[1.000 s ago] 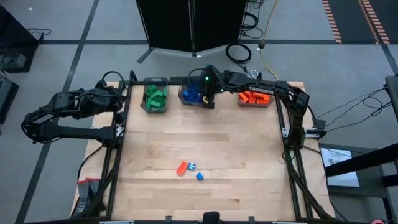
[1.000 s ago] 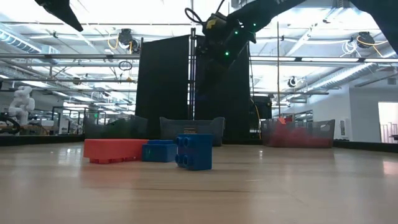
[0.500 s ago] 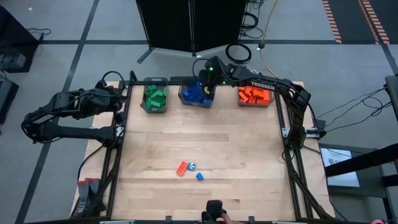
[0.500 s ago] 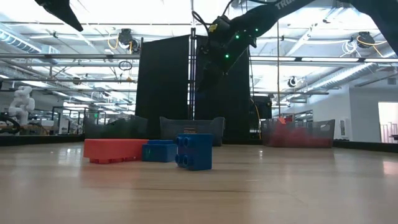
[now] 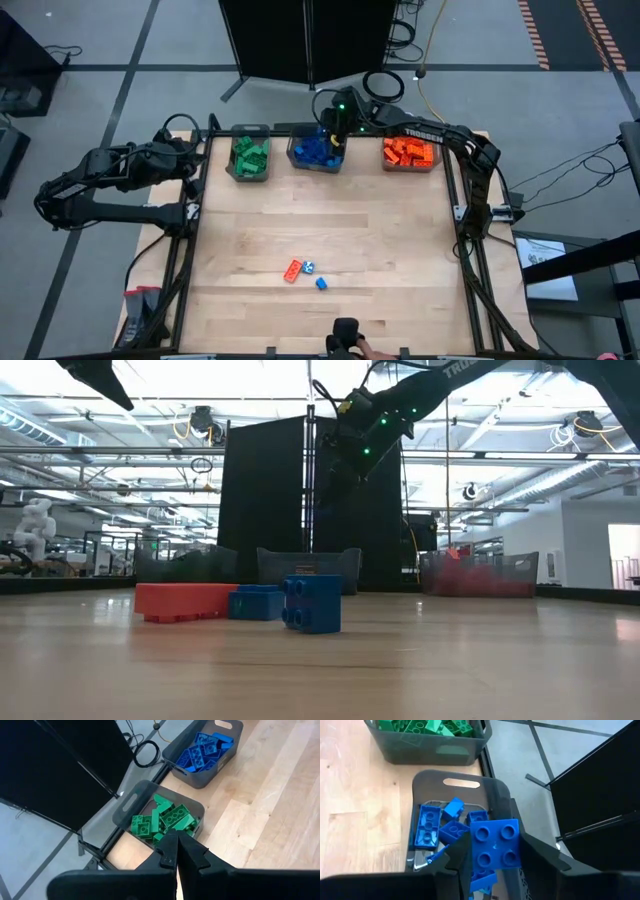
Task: Sort blocks
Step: Put the blue game piece into the middle black bin
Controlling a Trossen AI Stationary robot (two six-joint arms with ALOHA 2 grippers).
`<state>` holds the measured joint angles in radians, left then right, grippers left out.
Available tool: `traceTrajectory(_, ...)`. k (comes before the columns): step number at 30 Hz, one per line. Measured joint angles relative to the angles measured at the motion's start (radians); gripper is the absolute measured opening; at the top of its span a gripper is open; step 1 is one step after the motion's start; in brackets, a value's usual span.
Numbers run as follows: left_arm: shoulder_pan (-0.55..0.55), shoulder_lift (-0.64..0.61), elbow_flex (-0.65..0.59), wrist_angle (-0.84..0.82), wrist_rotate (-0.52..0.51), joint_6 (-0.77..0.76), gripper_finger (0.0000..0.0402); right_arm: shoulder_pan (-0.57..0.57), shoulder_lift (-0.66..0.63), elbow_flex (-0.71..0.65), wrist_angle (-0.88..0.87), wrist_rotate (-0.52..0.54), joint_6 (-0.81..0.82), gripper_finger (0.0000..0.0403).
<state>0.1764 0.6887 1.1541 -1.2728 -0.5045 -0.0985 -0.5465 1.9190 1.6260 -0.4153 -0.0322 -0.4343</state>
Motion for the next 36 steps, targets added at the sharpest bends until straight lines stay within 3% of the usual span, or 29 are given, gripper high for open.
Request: traceTrajectory(36,0.0,0.0,0.0,-0.001,-0.025,-0.016,0.0,-0.02,0.127,-0.001,-0.2,-0.002,0.024,0.013)
